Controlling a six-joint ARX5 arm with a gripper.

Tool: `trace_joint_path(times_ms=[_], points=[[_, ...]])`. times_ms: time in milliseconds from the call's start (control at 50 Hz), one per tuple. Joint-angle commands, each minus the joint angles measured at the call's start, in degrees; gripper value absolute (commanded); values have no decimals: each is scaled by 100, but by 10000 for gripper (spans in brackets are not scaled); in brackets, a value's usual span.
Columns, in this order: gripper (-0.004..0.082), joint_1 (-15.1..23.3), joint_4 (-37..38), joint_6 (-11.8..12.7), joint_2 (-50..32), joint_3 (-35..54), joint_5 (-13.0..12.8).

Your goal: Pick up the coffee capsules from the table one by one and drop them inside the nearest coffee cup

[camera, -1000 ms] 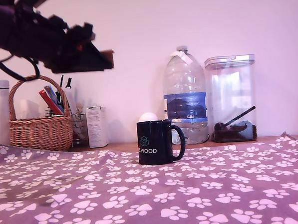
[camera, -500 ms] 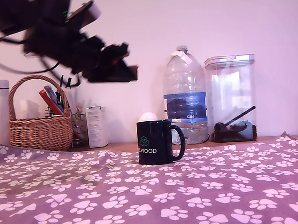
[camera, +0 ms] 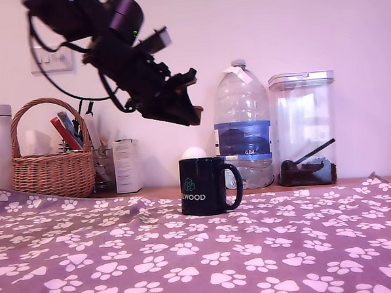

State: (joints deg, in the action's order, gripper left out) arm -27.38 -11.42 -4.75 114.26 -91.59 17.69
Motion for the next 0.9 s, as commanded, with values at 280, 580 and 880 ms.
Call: trace_joint_path(times_ms=[280,580,880], points=[[78,-39,-1292,-24,975,-1088,11],[78,-39,-1462,-26,1025,-1091,4],[82,-39,-1456,-26,1025,-1091,0]])
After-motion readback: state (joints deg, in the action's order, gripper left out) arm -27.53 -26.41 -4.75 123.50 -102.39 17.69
